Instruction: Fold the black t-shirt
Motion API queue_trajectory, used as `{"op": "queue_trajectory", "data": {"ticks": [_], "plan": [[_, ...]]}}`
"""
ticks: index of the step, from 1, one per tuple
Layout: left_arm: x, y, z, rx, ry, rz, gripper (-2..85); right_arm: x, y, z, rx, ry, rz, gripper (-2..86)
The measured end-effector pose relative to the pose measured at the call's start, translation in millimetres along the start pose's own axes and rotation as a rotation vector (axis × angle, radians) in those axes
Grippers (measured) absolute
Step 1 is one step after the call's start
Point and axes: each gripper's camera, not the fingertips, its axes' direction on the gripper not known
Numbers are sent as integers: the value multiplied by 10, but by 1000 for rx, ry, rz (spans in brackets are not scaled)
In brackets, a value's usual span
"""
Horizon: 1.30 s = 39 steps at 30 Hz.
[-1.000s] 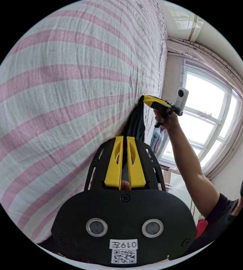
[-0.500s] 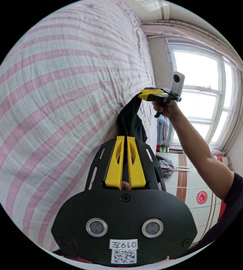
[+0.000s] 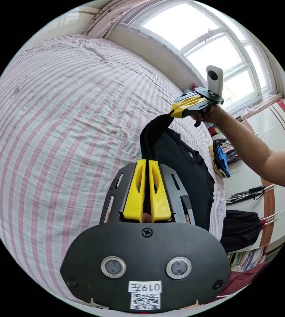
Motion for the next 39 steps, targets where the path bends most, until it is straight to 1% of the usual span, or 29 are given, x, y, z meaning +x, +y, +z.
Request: {"op": "queue_trajectory", "data": {"ticks": [4, 6, 8, 11, 12, 13, 14, 16, 18, 20, 21, 23, 25, 27, 32, 34, 37, 39], "plan": [[525, -89, -253, -16, -93, 208, 6, -504, 430, 159, 16, 81, 23, -5], [796, -109, -353, -17, -173, 333, 5, -702, 591, 226, 26, 129, 38, -5], [1119, -115, -431, -41, -298, 503, 5, -931, 715, 302, 31, 194, 39, -5], [1416, -139, -545, -53, -392, 646, 4, -1293, 879, 523, -62, 344, 12, -5], [1469, -150, -578, -47, -399, 667, 4, -1394, 946, 599, -79, 388, 12, -5], [1574, -179, -635, -39, -421, 702, 4, -1440, 1018, 637, -55, 455, 51, -5], [1671, -220, -667, -51, -467, 727, 4, -1450, 1060, 645, -32, 474, 73, -5], [1795, -277, -746, -33, -514, 748, 3, -1443, 1223, 659, 74, 447, 143, -5], [1934, -316, -840, -21, -527, 769, 3, -1479, 1313, 705, 98, 453, 154, -5], [2209, -260, -954, -6, -550, 878, 3, -1571, 1381, 809, 81, 497, 131, -5], [2282, -229, -973, -6, -560, 915, 3, -1636, 1418, 916, 37, 494, 106, -5], [2534, -87, -1007, -20, -597, 1053, 3, -1734, 1479, 1095, -25, 509, 77, -4], [2670, -3, -1003, -46, -620, 1118, 3, -1849, 1558, 1307, -77, 525, 39, -4], [2772, 29, -1024, -61, -612, 1142, 3, -1904, 1605, 1450, -114, 543, 6, -3], [2986, -108, -1093, -109, -587, 1104, 5, -1943, 1725, 1781, -183, 554, -66, 2], [3041, -160, -1129, -122, -563, 1097, 5, -1996, 1790, 1962, -250, 560, -130, 13], [3136, -178, -1179, -132, -556, 1140, 4, -2050, 1894, 2182, -321, 577, -190, 49], [3184, -173, -1207, -130, -560, 1167, 4, -2065, 1976, 2304, -358, 580, -213, 51]]}}
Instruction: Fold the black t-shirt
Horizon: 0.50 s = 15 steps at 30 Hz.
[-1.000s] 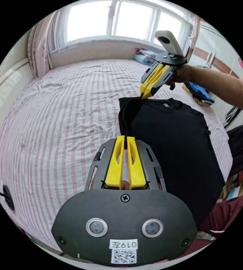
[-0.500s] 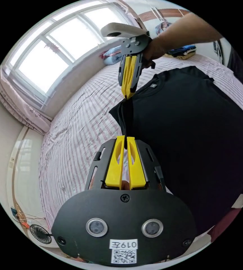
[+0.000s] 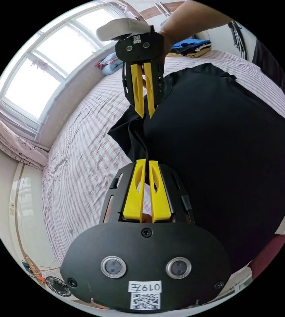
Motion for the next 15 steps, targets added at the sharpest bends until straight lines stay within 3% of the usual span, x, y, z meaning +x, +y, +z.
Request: {"op": "queue_trajectory", "data": {"ticks": [5, 8, 12, 15], "plan": [[91, -57, -73, -18, -51, 132, 5, -184, 172, 307, -69, 7, -19, 17], [121, -56, -91, -23, -57, 172, 6, -133, 347, 461, -53, -25, 115, 1], [107, -28, -151, -9, -58, 167, 7, 454, 943, 476, 364, -306, 756, 11], [68, 16, -143, -35, -88, 135, 9, 545, 1266, 680, 483, -323, 956, 35]]}}
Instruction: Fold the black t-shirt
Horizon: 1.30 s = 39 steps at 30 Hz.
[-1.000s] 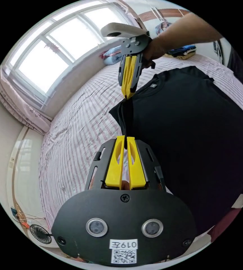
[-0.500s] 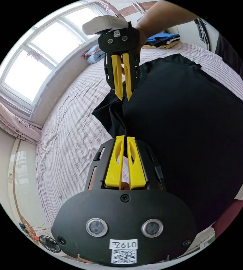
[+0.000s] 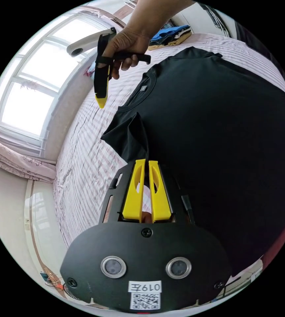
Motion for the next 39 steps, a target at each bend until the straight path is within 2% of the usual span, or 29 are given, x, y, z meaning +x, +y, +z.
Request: {"op": "queue_trajectory", "data": {"ticks": [6, 11, 15, 19, 23, 29, 32, 34, 39], "plan": [[-166, 205, 15, -16, 46, -142, 9, 327, 303, 415, -60, 21, 289, 85], [-154, 469, -28, -19, 29, -209, 7, 433, 578, 760, -73, 0, 597, 67], [-164, 654, 28, -25, 70, -249, 7, 396, 726, 919, -51, 188, 728, 62], [-492, 973, 110, -18, 152, -493, 7, 482, 950, 1133, -6, 38, 916, 134], [-872, 1337, 486, -79, 244, -791, 7, 491, 1013, 1259, 42, 46, 991, 134], [-1022, 1624, 974, -76, 357, -1016, 7, 480, 850, 1534, 37, 132, 1035, 102], [-982, 1701, 1164, -79, 402, -1030, 8, 480, 830, 1608, 58, 150, 1075, 72], [-948, 1735, 1256, -96, 400, -1020, 8, 469, 747, 1663, 29, 197, 1042, 29], [-928, 1900, 1444, -100, 417, -1041, 9, 419, 580, 1648, 31, 236, 971, 0]]}}
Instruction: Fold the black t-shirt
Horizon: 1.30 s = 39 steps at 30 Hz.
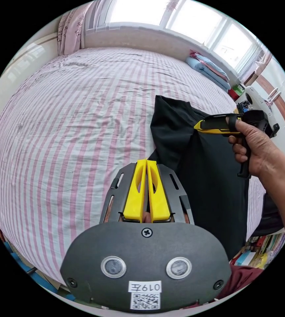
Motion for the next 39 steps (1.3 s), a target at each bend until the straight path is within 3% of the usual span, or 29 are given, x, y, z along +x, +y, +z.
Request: {"op": "queue_trajectory", "data": {"ticks": [9, 15, 26, 34, 39], "plan": [[-232, -22, 168, 35, -23, -36, 8, -115, -99, 80, 5, -41, -2, 71], [-250, -89, 337, 37, -1, -13, 8, -527, -299, 129, 26, 99, -204, 56], [-309, -153, 683, -4, -4, 10, 8, -746, -675, 306, -35, 154, -271, 4], [-310, -210, 860, -35, -16, 33, 8, -574, -1001, -154, 17, -65, -127, -7], [-300, -264, 958, -66, -38, 32, 8, -354, -1193, 162, -133, -70, -90, 6]]}}
